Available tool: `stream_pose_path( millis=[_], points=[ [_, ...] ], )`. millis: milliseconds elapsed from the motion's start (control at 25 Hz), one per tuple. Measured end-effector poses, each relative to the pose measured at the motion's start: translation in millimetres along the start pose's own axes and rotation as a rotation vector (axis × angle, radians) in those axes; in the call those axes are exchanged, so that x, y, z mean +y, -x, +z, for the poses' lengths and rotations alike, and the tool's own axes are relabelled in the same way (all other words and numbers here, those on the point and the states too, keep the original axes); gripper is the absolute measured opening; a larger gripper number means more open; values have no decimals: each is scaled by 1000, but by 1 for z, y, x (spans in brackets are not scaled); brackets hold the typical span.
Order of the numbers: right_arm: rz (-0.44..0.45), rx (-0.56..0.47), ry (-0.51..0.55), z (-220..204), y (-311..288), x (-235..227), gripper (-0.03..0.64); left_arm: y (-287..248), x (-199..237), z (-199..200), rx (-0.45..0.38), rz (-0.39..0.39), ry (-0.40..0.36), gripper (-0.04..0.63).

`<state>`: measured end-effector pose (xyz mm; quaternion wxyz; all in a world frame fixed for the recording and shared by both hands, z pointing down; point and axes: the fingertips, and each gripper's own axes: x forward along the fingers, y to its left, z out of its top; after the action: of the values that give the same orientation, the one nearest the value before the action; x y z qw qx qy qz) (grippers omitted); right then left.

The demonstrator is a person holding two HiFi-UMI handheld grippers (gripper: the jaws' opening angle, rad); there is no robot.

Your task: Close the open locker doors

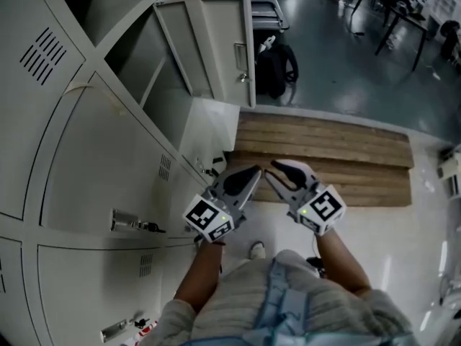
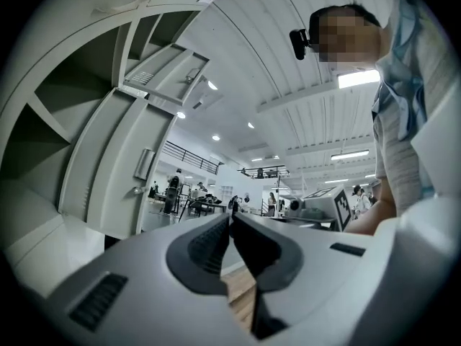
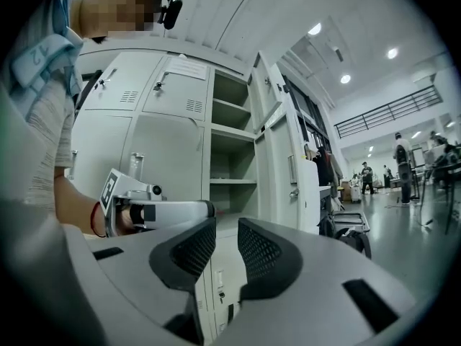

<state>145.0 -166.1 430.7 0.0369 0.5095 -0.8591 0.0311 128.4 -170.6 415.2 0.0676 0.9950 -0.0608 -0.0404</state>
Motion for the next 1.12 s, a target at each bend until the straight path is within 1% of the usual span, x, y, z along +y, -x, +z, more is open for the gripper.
stream_pose_path(
  millis=[120,240,320,440,640,760,920,1120],
  points=[
    [8,11,27,0,-19,-18,94,-7,22,7,-11,18,-2,3],
    [3,-12,37,4,-37,-41,94,-13,42,12,-13,36,-2,3],
    [5,-13,29,5,-47,-57,94,-16,56,13,-19,58,2,3],
    [20,-10,43,4,-63,-86,94,-24,78,13,-23,97,2,3],
    [79,-16,31,15,-84,-117,94,-45,102,14,-26,156,10,3],
    [118,-14,44,14,-97,-136,94,-63,118,16,-21,191,11,3],
    [174,9,27,13,-113,-158,94,-84,139,19,-28,241,12,3],
    [230,6,35,13,-130,-183,94,-99,155,18,-25,299,14,3]
  ],
)
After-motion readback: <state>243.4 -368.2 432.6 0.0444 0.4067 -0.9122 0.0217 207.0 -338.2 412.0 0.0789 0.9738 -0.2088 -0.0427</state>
